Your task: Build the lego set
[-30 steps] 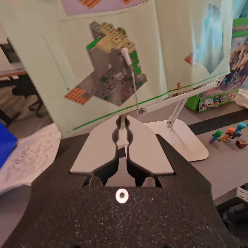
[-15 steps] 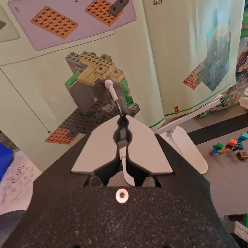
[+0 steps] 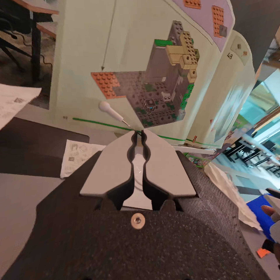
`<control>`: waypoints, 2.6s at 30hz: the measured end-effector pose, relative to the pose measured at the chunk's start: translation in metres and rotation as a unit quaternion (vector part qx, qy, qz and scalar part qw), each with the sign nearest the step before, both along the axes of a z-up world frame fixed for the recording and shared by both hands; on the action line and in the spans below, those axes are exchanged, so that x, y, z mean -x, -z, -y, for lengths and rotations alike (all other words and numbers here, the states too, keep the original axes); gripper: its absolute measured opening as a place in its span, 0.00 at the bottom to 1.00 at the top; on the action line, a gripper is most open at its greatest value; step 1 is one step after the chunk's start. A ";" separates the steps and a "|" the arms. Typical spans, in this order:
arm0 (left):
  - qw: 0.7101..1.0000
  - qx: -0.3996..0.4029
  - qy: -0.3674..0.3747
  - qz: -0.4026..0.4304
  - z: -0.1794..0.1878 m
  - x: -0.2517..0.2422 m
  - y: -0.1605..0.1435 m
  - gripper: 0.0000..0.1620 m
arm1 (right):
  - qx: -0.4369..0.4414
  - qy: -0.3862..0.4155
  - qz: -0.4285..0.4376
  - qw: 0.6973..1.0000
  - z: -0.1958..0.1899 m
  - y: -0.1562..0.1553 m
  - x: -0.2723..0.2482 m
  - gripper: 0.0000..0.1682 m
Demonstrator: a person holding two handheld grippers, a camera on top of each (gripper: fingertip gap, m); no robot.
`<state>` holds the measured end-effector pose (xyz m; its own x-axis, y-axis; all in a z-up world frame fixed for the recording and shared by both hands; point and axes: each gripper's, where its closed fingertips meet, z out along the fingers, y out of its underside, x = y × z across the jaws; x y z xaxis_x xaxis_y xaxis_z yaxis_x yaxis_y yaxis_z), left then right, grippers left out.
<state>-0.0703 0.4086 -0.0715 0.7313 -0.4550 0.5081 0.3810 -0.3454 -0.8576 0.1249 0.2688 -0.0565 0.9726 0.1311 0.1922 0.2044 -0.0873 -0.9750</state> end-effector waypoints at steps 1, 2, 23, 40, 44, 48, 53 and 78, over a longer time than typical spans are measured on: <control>1.000 0.006 -0.002 0.014 0.001 0.001 0.003 0.03 | 0.000 -0.001 0.000 1.000 0.000 0.000 0.001 0.10; 0.999 0.012 -0.005 0.029 0.001 0.001 0.006 0.04 | 0.000 -0.001 0.001 1.000 0.000 0.000 0.001 0.10; 0.966 -0.143 0.012 -0.214 0.078 -0.008 0.004 0.00 | -0.043 -0.018 0.254 0.966 -0.046 -0.016 -0.042 0.12; 0.937 -0.201 0.050 -0.282 0.100 -0.035 0.005 0.00 | -0.035 -0.141 0.538 0.831 -0.106 0.019 -0.076 0.14; 0.932 -0.205 0.047 -0.296 0.098 -0.034 0.007 0.00 | -0.025 -0.154 0.563 0.811 -0.113 0.023 -0.075 0.12; 0.932 -0.206 0.047 -0.296 0.098 -0.033 0.007 0.00 | -0.028 -0.160 0.569 0.806 -0.115 0.019 -0.075 0.07; 0.931 -0.206 0.051 -0.298 0.098 -0.035 0.009 0.00 | -0.029 -0.161 0.580 0.798 -0.115 0.019 -0.076 0.06; 0.924 -0.208 0.083 -0.309 0.103 -0.046 0.018 0.00 | -0.038 -0.186 0.483 0.855 -0.098 -0.020 -0.068 0.00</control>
<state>-0.0247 0.3056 -0.0894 0.7265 -0.6481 -0.2283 -0.2553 0.0539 -0.9654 0.1930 0.3667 -0.0366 0.2502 0.3476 0.9036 0.9167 0.2152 -0.3366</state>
